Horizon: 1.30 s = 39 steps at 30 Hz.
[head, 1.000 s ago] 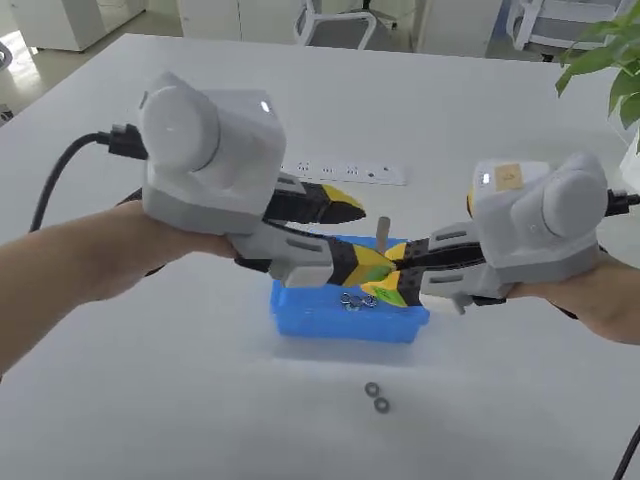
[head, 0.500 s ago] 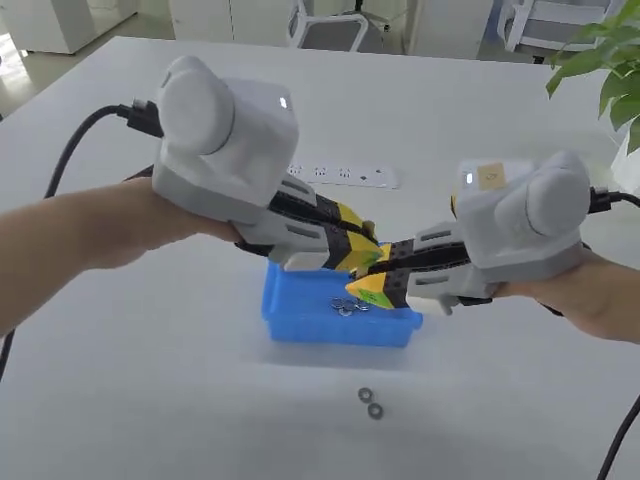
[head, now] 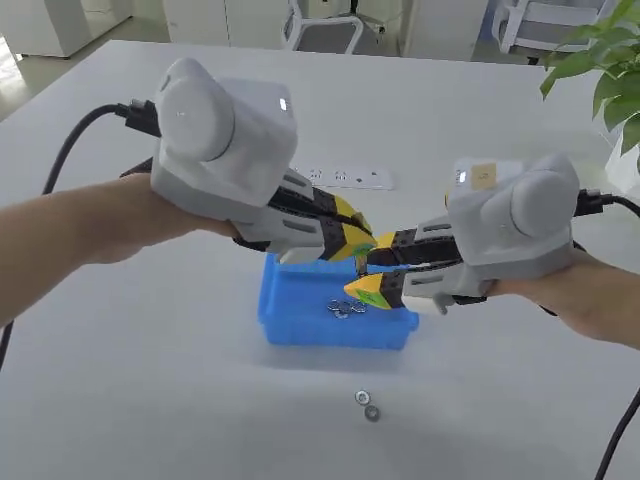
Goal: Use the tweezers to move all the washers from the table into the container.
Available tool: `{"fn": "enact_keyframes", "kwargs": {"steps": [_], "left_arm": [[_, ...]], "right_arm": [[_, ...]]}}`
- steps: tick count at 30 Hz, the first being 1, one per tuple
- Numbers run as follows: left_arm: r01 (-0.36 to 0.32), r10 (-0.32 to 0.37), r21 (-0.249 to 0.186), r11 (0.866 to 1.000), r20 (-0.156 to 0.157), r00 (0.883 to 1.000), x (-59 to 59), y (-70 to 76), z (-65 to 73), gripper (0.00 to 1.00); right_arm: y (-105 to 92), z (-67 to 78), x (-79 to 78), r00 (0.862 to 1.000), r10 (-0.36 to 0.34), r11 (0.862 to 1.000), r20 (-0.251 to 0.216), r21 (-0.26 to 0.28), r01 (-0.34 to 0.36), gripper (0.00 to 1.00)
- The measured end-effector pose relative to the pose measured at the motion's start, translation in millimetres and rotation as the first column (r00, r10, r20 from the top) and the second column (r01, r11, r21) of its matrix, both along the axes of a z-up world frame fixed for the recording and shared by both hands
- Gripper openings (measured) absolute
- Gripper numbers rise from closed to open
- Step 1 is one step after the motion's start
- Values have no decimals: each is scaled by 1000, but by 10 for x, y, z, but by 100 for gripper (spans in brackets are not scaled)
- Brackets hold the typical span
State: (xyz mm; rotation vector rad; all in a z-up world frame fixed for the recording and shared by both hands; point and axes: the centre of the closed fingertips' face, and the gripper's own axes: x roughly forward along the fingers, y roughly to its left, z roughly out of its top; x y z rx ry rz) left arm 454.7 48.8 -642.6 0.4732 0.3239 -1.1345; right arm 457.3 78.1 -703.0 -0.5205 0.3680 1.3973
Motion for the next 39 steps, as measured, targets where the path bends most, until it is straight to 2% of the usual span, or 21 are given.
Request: {"fn": "enact_keyframes", "kwargs": {"steps": [7, 11, 12, 13, 15, 19, 20, 21, 22, 25, 28, 31, 35, 39], "left_arm": [[10, -10, 17, 1000, 2, 1000, -14, -13, -25, 6], [34, -34, 43, 998, 8, 999, -93, -37, -56, 6], [37, -38, 49, 998, 8, 999, -110, -38, -61, 6], [38, -39, 57, 998, 14, 999, -132, -31, -68, 6], [43, -44, 58, 997, 11, 999, -178, -27, -81, 6], [42, -42, 63, 997, 7, 999, -233, -10, -139, 6], [33, -33, 61, 998, 1, 999, -241, 3, -154, 6], [25, -25, 54, 998, 0, 1000, -246, 9, -159, 6], [14, -14, 43, 999, -10, 1000, -258, 14, -167, 6], [14, -13, 41, 999, -11, 1000, -305, 7, -191, 6], [28, -28, 36, 999, -16, 999, -403, -43, -213, 6], [38, -37, 33, 999, -13, 999, -478, -98, -258, 6], [48, -46, 44, 998, -41, 998, -596, -155, -413, 6], [53, -51, 34, 998, -51, 997, -705, -203, -447, 6]], "right_arm": [[-180, -40, -89, 999, -31, 999, -19, -6, 31, 32], [-319, -56, -160, 997, -63, 998, -32, -2, 63, 38], [-351, -54, -175, 997, -71, 997, -25, 0, 71, 40], [-403, -26, -144, 995, -101, 995, 18, 25, 100, 41], [-492, -67, -229, 994, -112, 992, -19, 50, 113, 46], [-689, -252, -374, 990, -129, 991, -49, 18, 130, 57], [-708, -259, -424, 987, -140, 989, -76, 30, 143, 59], [-724, -250, -488, 981, -159, 984, -115, 65, 167, 61], [-733, -245, -544, 979, -156, 983, -131, 78, 167, 63], [-805, -330, -703, 980, -146, 987, -137, 52, 154, 68], [-839, -398, -795, 980, -141, 988, -138, 39, 148, 71], [-860, -478, -863, 980, -141, 989, -144, 21, 145, 75], [-885, -551, -953, 981, -128, 992, -146, -11, 128, 79], [-918, -570, -974, 979, -135, 991, -150, -15, 134, 79]]}}
